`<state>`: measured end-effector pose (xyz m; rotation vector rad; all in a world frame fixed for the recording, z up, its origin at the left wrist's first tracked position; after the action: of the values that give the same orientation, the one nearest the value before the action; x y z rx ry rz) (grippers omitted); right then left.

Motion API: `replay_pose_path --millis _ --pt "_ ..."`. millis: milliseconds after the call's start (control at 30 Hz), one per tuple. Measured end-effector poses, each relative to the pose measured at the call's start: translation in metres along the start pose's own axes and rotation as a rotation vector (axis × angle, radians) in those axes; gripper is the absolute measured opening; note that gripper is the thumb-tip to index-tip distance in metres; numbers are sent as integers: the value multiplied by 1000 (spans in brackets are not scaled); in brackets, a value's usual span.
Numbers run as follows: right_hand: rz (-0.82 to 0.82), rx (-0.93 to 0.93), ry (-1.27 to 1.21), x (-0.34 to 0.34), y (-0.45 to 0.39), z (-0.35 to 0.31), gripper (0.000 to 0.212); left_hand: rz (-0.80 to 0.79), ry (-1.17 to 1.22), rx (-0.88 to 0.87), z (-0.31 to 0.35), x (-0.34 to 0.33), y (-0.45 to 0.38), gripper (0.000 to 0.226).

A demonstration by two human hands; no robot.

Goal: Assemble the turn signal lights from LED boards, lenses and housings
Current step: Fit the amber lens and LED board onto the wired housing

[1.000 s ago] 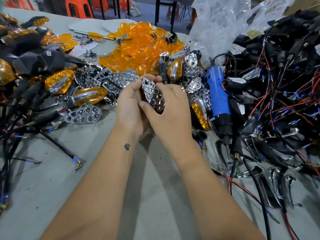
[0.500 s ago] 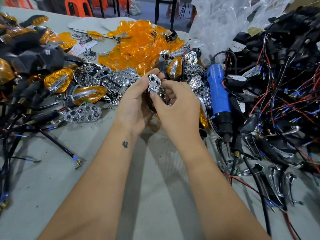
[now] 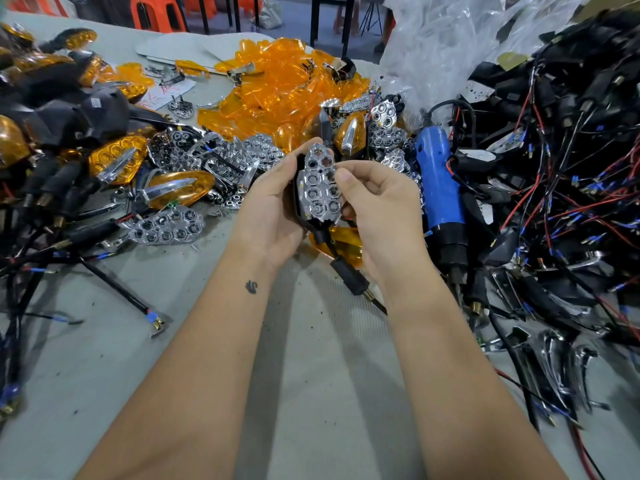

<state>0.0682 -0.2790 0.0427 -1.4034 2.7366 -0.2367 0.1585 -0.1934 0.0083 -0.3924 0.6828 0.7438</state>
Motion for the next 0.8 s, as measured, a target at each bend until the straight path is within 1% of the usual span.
replay_pose_path --millis 67,133,233,400,533,600,667,700,800 --pt "-23 0 33 -2 0 -1 21 -14 2 -12 1 -1 0 33" --pt "-23 6 122 -4 0 -2 19 -18 18 -17 1 -2 1 34" --pt "22 38 221 -5 1 -4 16 -9 26 -9 2 -2 2 33" --pt "72 114 264 -9 5 -7 13 33 -5 -5 0 -4 4 35" --pt "167 219 375 -10 12 -11 13 62 27 -2 -2 -4 3 37" --pt "178 225 359 -13 14 -10 10 58 48 3 -3 -6 4 36" --pt "196 214 335 -13 15 -9 12 37 72 1 -5 -10 5 34" --pt "201 216 335 -13 15 -9 13 36 58 -7 -5 -10 5 31" --pt "174 220 344 -13 17 -8 6 54 3 -24 -3 -6 4 25"
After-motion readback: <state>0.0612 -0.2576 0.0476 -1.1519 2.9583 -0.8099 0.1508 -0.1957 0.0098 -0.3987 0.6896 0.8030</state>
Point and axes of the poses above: each hand's wrist, its own y-axis away from the middle knuckle, its own x-axis out of the back of the hand, z = x × y, the point moved 8 cm from there along -y, towards the middle knuckle, and after that the axes turned 5 degrees about -z, right-handed, at the moved point
